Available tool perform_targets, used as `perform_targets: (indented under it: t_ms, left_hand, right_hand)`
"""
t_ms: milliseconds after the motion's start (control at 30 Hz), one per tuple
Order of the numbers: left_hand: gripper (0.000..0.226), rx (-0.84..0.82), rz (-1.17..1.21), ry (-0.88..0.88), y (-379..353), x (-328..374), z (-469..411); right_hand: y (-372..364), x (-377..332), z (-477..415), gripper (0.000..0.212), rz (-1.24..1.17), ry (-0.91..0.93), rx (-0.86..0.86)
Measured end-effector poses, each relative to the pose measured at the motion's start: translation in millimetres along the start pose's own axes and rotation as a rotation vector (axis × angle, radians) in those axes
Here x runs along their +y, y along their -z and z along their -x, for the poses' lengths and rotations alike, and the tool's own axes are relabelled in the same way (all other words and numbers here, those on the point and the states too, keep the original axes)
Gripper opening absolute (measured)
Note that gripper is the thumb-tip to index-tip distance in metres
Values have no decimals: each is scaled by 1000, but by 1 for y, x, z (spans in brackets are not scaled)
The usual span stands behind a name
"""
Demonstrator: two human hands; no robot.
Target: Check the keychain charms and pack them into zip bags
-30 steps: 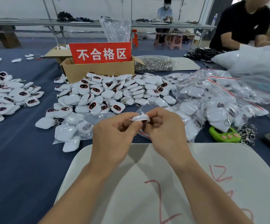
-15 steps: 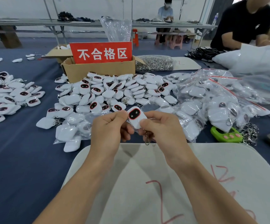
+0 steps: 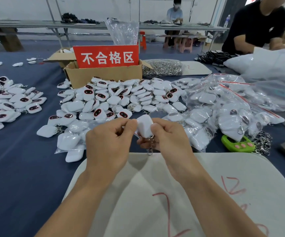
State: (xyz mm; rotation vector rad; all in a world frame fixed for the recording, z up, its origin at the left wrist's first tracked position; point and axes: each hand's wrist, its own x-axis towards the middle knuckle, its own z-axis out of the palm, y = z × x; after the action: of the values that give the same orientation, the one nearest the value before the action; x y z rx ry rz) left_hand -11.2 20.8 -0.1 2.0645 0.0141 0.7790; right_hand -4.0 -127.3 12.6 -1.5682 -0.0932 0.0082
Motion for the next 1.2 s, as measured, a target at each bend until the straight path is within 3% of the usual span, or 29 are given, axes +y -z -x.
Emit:
perform_targets:
  t_ms: [67, 167, 267, 367, 467, 600, 700, 800, 900, 967, 1100, 1200]
  left_hand:
    - [18, 74, -266, 6, 3, -5, -4]
    - [30, -26, -639, 163, 9, -11, -11]
    - [30, -140, -763, 220, 10, -12, -13]
    - [23, -93, -761, 192, 12, -9, -13]
    - [9, 24, -680, 133, 13, -7, -13]
    - [12, 119, -424, -48, 7, 0, -2]
    - [15, 76, -300, -218, -1, 8, 8]
    - [23, -3, -145, -257, -6, 11, 14]
    - [28, -37, -27, -201, -6, 11, 12]
    - [26, 22, 22, -130, -3, 9, 6]
    - [25, 218, 183, 153, 8, -2, -17]
    - [28, 390, 365, 304, 25, -11, -36]
  right_hand:
    - [4, -2, -3, 35, -183, -98, 49]
    - [10, -4, -6, 23, -414, -195, 111]
    - [11, -5, -6, 20, -486, -236, 129]
    - [11, -5, -7, 22, -387, -240, 154]
    - [13, -4, -7, 28, -241, -194, 206]
    - [4, -1, -2, 33, -74, -92, 185]
    - [-3, 2, 0, 24, 17, -17, 182]
    - [-8, 2, 2, 23, 17, 27, 87]
    - [-10, -1, 5, 40, -145, -12, -121]
    - [-10, -2, 4, 48, -117, 7, -158]
    - [-2, -5, 2, 28, -195, 58, 79]
    - [2, -2, -1, 14, -198, 47, 144]
